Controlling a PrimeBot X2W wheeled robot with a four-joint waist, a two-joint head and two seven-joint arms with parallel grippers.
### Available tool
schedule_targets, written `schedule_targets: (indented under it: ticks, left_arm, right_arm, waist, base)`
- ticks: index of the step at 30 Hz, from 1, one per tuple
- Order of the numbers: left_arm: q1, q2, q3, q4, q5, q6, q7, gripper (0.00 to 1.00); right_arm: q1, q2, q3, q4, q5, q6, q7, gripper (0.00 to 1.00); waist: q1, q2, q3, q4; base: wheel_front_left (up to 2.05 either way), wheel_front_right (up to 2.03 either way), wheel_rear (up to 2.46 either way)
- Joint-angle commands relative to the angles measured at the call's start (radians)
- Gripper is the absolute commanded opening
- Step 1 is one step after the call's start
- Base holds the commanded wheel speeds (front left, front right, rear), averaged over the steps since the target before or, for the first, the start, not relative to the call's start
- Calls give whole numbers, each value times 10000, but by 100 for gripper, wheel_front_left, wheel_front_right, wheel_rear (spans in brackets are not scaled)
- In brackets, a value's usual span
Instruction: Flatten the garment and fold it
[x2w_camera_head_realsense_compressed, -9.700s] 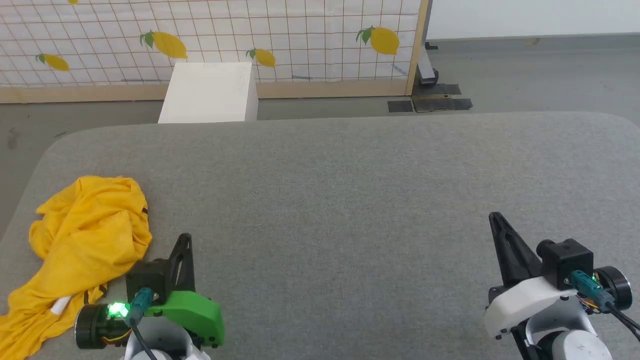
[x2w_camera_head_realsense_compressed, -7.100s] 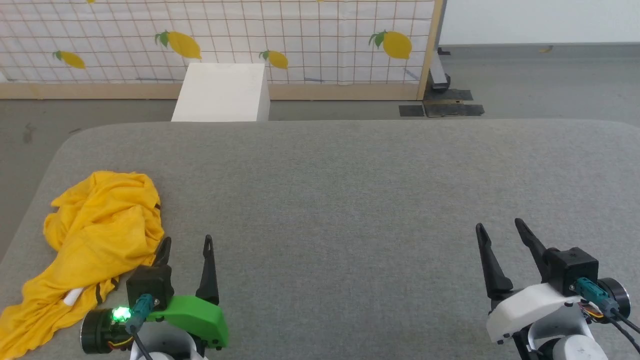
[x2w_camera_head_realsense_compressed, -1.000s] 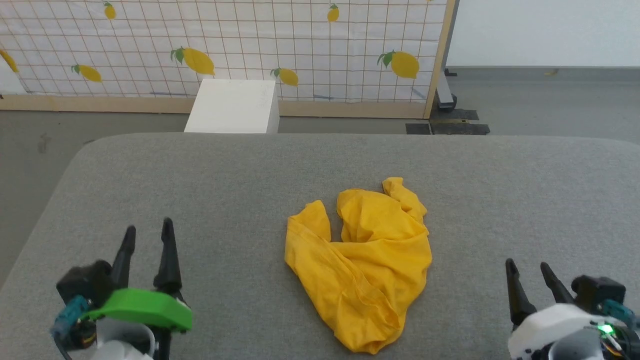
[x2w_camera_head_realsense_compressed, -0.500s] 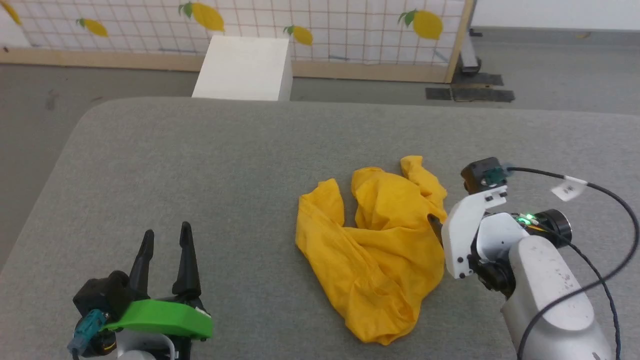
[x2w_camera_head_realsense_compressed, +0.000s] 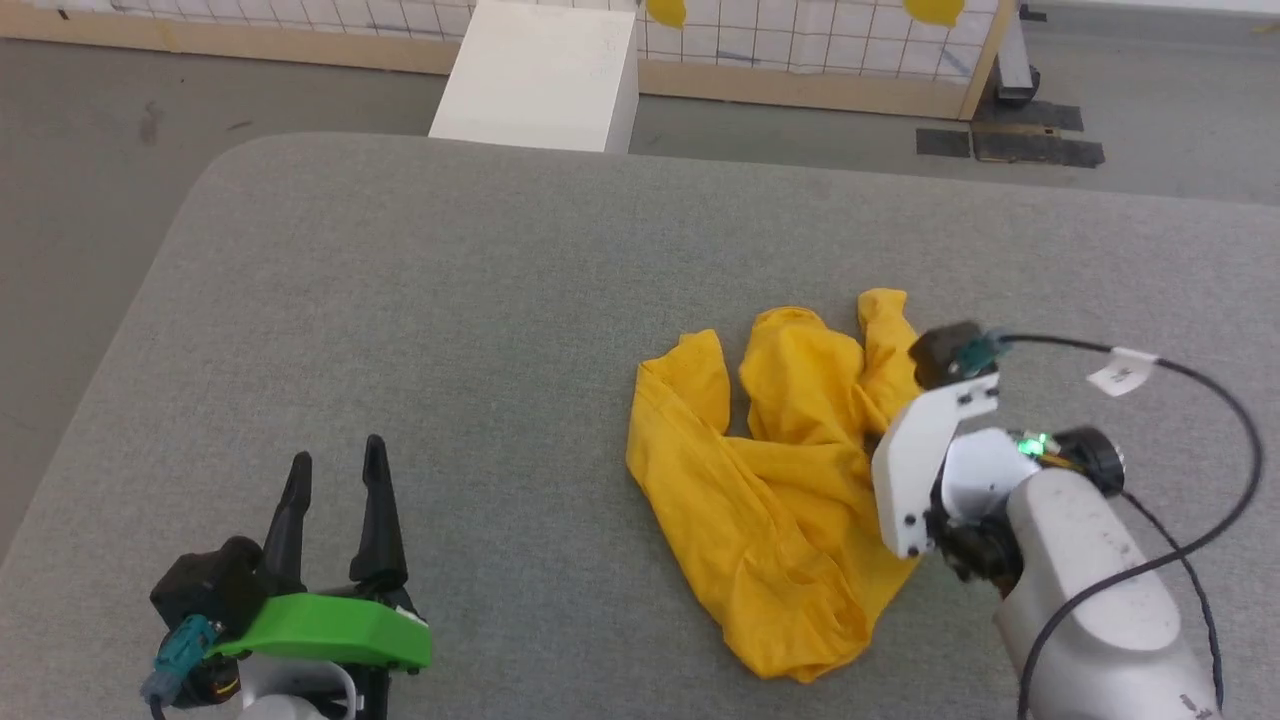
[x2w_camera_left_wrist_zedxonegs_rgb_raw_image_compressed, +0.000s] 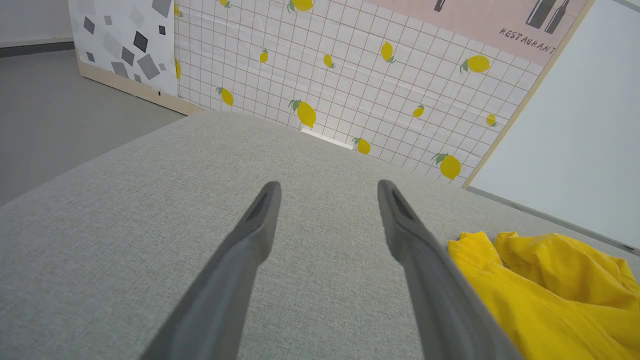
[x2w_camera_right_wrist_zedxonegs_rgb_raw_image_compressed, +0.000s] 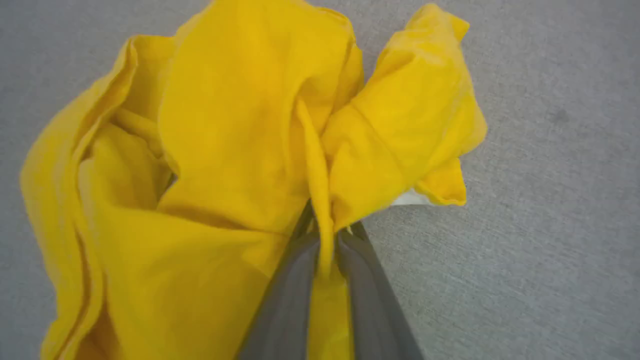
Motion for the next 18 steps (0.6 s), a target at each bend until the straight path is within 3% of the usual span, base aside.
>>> schedule_targets:
  ticks: [1, 6, 10, 17, 18]
  left_arm:
    - [-114, -55, 53, 40, 45, -113, -75, 100]
    - [5, -155, 78, 212, 59, -218, -75, 100]
    - [103, -212, 51, 342, 31, -278, -75, 100]
    - [120, -289, -110, 648, -110, -308, -75, 100]
    - [126, -294, -126, 695, -128, -298, -69, 100]
  right_arm:
    - [-113, -10, -170, -370, 172, -13, -281, 0]
    - [1044, -10, -1546, -2422, 299, -13, -942, 0]
    - [2850, -10, -2722, -3920, 326, -13, -539, 0]
    - [5339, -10, -2886, -4332, 1210, -13, 574, 0]
    - [5412, -10, -2873, -4322, 1408, -13, 448, 29]
  waist:
    - [0, 0, -188, -134]
    - [0, 0, -578, -359]
    - [0, 0, -774, -545]
    - [0, 0, -857, -728]
    - [0, 0, -872, -770]
  base:
    - [0, 0, 0]
    - [0, 0, 0]
    - [0, 0, 0]
    - [0, 0, 0]
    - [0, 0, 0]
